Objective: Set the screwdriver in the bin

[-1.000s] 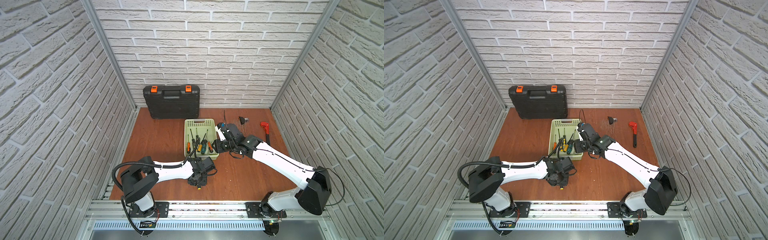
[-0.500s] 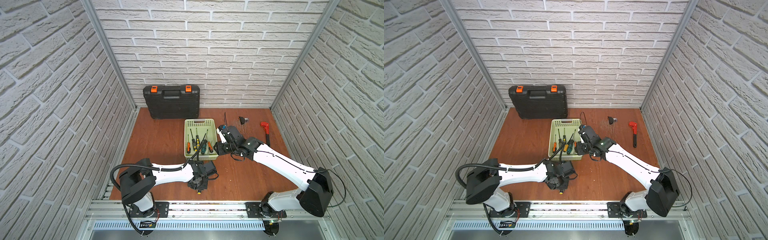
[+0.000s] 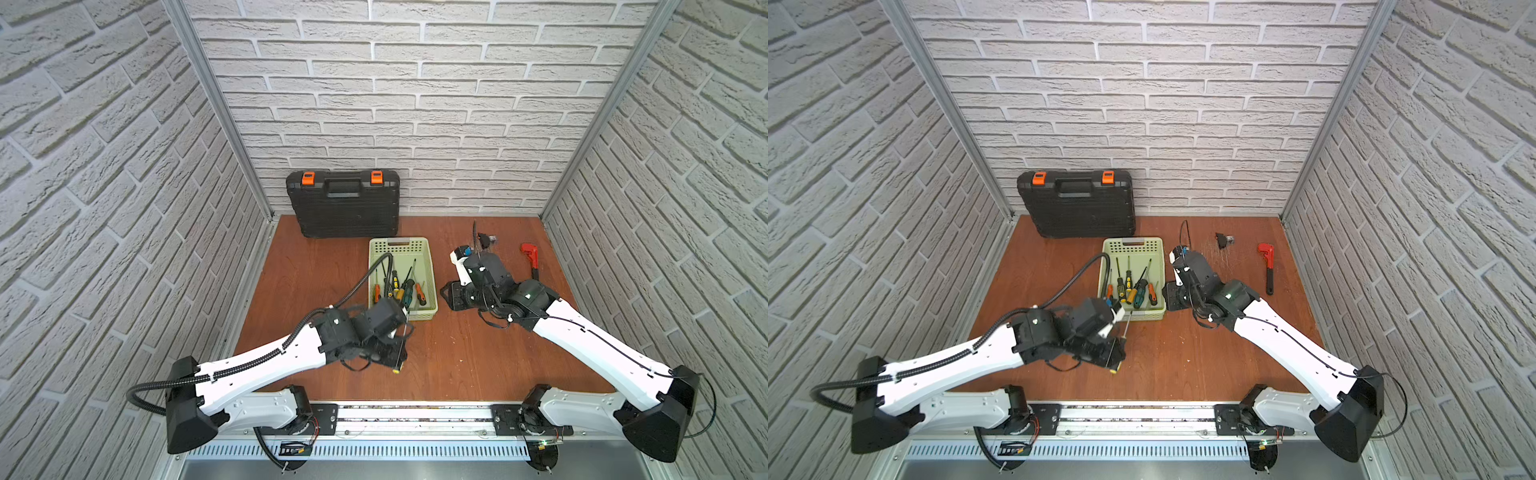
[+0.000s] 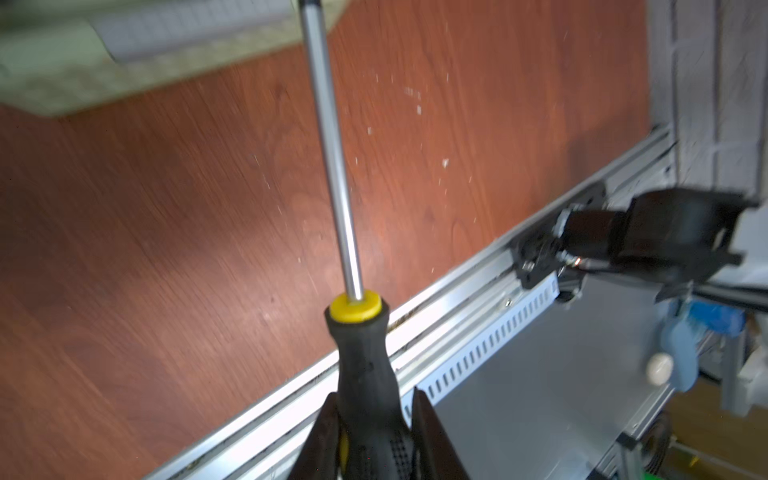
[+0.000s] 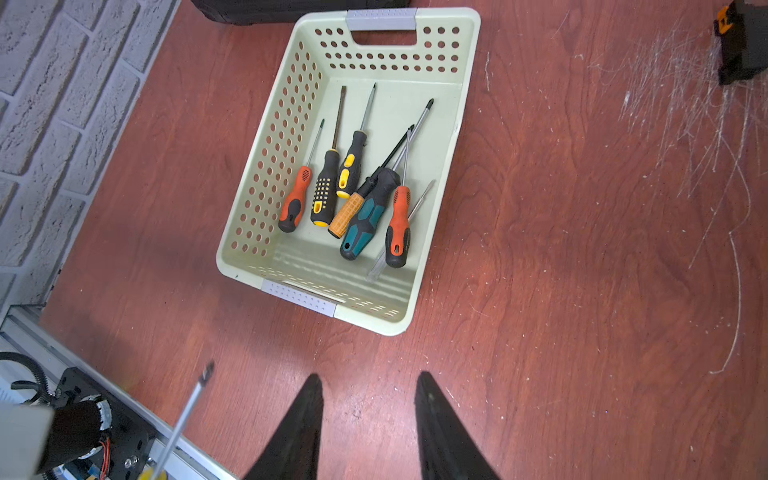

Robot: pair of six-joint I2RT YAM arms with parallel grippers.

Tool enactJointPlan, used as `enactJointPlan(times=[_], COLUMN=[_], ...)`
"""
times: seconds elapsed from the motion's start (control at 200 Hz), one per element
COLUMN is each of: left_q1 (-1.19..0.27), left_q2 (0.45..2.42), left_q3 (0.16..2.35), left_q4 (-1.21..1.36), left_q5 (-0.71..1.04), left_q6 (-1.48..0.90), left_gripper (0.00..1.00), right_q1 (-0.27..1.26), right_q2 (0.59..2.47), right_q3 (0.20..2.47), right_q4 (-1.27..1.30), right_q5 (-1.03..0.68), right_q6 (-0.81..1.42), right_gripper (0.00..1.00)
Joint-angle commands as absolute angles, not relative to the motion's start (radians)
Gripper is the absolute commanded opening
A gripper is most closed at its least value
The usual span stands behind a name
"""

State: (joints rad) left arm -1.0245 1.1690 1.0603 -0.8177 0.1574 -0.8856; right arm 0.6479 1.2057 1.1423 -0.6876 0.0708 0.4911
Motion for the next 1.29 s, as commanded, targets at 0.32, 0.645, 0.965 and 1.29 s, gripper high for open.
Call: enactJointPlan(times=[0.32,0.645,0.965,1.29], left_q1=[-0.685,-0.639,-0.585,-0.574], left_q2=[1.706,1.904,1.887,1.961], left_q3=[1.491,1.530,1.430,1.467], left_q4=[-0.820,-0.779,-0.709,-0.739], left_q5=[0.097,0.048,0.006,0.001], left_q6=[-0.575,-0.579,-0.608,-0.613], left_gripper=[0.09,0.10,0.10,0.12], right_q1=[0.643,0.643,0.643,0.643], right_q2=[1.192,1.299,1.413,1.442], right_q3=[1.113,1.161,1.209,1.230], right_q4=[-0.679,-0.691,-0.667,-0.665], right_q5=[0.023,-0.019,-0.087,-0.101], right_q6=[0.505,0.491,0.487,0.482], right_gripper=[0.38,0.37,0.36,0.36])
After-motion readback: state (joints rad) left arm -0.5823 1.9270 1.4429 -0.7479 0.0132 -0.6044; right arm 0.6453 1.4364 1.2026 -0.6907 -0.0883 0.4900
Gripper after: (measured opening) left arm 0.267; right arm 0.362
